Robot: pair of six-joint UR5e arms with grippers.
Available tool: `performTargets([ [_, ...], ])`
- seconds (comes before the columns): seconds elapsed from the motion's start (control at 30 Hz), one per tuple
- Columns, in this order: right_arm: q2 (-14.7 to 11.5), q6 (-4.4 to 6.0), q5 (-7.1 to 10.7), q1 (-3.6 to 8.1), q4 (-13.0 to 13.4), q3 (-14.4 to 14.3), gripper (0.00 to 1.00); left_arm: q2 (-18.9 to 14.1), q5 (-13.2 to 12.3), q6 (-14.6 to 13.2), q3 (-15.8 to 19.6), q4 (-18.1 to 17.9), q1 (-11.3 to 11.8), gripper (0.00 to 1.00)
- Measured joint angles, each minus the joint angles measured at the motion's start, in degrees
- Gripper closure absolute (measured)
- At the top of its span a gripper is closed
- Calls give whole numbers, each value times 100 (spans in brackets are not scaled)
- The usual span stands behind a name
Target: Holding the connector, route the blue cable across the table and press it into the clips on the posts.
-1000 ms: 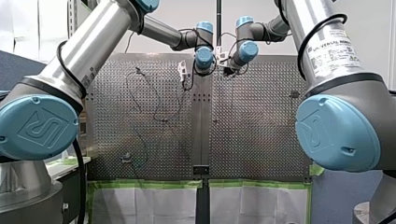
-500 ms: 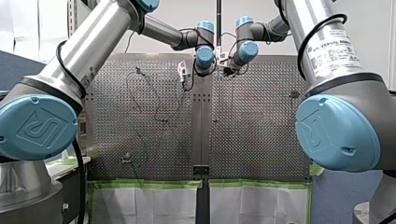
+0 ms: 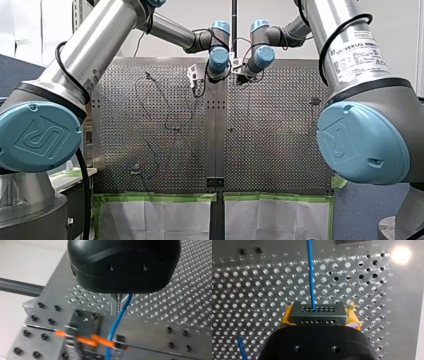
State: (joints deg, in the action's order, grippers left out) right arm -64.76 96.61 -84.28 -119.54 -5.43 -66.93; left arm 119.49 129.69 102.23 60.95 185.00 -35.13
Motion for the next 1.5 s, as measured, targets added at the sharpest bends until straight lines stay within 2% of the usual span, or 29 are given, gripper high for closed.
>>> performTargets([
  [0.07, -32, 0, -4, 8, 3, -57, 100, -91, 16, -6, 92, -82, -2, 100],
  [0.17, 78, 0, 1, -8, -8, 129, 100, -226, 26, -2, 231, -221, -13, 100],
  [0.27, 92, -1, 4, -5, -9, 144, 100, -312, 25, 8, 384, -376, -34, 100],
  [0.87, 93, -1, -5, -1, -6, 145, 100, -347, -7, 138, 1301, -1283, -108, 100],
  [1.13, 92, -1, 4, -3, -9, 145, 100, -345, -139, 120, 1675, -1664, -178, 100],
  [1.27, 92, -1, 4, -4, -9, 144, 100, -341, -307, 46, 1879, -1867, -201, 100],
  [1.5, 93, -1, 4, -4, -9, 145, 100, -338, -486, 0, 2207, -2197, -150, 100],
])
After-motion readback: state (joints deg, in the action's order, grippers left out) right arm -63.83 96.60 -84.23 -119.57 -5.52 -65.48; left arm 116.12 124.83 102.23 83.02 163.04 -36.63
